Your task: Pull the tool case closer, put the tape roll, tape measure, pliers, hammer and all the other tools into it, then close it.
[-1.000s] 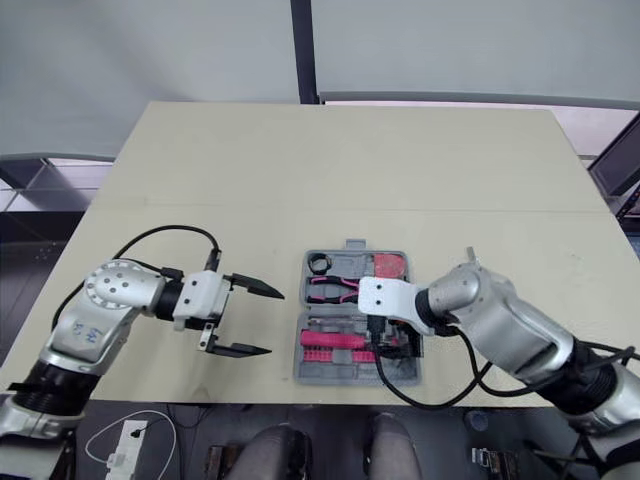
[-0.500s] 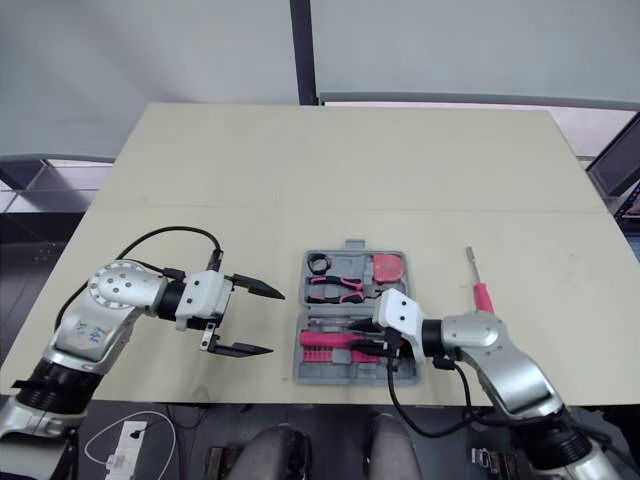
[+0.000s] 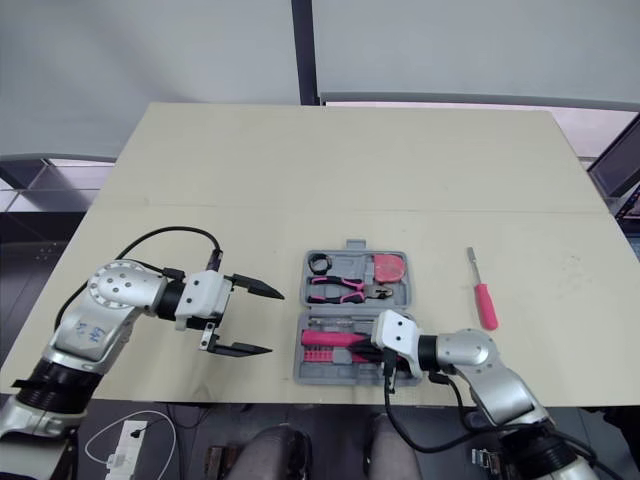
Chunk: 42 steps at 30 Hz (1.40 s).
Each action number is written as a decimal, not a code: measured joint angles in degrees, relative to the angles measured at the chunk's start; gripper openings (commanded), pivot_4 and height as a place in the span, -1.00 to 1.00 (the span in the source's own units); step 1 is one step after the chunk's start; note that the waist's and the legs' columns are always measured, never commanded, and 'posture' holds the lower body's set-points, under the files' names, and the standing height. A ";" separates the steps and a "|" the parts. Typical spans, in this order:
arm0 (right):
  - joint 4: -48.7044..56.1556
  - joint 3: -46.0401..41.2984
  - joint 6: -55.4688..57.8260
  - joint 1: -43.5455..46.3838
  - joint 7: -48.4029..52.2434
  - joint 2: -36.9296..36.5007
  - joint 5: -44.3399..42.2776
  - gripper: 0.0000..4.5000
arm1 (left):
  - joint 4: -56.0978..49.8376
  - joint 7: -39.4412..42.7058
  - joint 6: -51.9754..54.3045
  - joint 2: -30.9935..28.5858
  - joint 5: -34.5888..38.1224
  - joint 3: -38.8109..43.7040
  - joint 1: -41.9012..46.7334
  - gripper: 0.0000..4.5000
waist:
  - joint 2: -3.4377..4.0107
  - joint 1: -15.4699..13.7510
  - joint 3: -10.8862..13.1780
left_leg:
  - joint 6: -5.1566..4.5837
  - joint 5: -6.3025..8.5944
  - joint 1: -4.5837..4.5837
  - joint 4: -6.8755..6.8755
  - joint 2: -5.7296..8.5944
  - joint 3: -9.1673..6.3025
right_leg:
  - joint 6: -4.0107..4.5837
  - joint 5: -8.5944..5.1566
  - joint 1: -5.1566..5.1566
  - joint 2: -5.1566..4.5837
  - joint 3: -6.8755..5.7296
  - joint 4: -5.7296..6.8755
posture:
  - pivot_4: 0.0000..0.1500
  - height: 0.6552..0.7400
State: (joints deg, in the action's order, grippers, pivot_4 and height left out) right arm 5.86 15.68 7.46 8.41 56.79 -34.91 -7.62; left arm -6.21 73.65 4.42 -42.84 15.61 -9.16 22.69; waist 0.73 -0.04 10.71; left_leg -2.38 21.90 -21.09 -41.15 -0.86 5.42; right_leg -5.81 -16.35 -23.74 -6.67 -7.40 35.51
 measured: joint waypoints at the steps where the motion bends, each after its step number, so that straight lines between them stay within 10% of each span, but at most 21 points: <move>1: -0.58 0.01 -0.70 0.33 -0.11 0.00 0.55 -0.99 | 0.07 0.01 -0.15 0.00 0.00 0.00 0.03 1.00 | 0.00 0.00 0.00 | 0.00 0.00 0.00 0.00 0.00 0.00 | 0.00 0.00 0.00 0.00 0.00 0.00 | 1.00 1.00; 42: -0.38 -0.25 11.64 0.58 -5.15 3.13 -3.73 -0.99 | 2.25 0.89 -1.83 -0.27 -0.20 0.00 1.58 1.00 | -0.50 0.02 -0.94 | 0.12 0.12 1.00 0.22 -0.10 -0.20 | 0.10 -0.06 1.07 -0.04 0.27 -0.17 | 1.00 1.00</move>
State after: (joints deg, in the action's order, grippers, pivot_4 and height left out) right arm 5.48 15.43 19.11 8.99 51.64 -31.77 -11.35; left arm -3.96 74.54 2.59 -43.11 15.42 -9.15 24.27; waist 0.23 -0.02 9.78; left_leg -2.26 22.03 -20.09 -40.93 -0.96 5.22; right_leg -5.70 -16.40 -22.67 -6.71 -7.13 35.34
